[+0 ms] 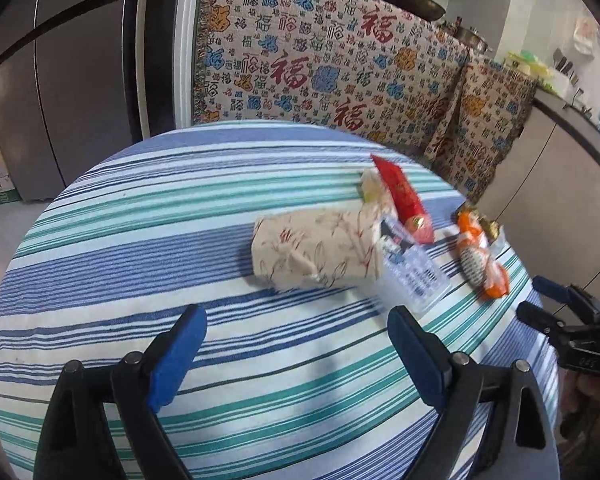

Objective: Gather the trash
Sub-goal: 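Move both tools back toward the table, then grasp the floral tissue pack with the left tool while the right tool grasps the orange-white snack bag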

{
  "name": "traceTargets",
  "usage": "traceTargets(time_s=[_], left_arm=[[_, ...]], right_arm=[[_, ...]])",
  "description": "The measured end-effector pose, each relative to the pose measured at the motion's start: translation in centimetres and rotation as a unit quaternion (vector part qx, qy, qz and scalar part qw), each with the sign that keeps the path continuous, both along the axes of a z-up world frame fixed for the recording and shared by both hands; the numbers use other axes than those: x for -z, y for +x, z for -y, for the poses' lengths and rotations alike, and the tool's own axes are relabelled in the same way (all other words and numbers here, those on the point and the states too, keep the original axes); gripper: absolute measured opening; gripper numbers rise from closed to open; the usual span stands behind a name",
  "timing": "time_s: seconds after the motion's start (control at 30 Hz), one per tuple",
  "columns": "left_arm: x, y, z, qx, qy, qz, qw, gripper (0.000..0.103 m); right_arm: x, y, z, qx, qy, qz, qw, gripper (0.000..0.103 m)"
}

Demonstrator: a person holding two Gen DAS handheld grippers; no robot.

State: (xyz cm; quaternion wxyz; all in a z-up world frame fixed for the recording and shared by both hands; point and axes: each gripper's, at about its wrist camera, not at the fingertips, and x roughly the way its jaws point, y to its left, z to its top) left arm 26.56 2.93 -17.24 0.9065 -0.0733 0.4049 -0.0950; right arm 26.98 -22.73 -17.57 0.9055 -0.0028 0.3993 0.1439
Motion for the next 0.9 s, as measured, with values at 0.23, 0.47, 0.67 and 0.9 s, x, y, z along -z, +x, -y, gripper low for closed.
traceTargets(time_s=[0.23,0.47,0.67,0.9], left_arm=[[-2.2,3.7,3.2,0.025,0.042,0.022,0.9986,0.094],[-0.5,4.6,4.3,0.046,0.087,0.021,0.9949,0.031],[-1.5,-0.2,2.6,0.053,0.075,0.044,0.9948,0.0],[0.3,-7.3,1.4,0.064,0.064,0.023,0.9956,0.001]], right_arm=[[0.1,2.2,-1.2,-0.007,0.011,0.0,1.0,0.09],[1.5,3.4,-1.3,-0.009,0.016,-0.037,0.999,0.028],[0.1,0.9,-0.3,-0.026,0.032,-0.034,0.999,0.028],[0.1,-3.5,0.4,-0.057,0.032,-0.059,0.996,0.029]])
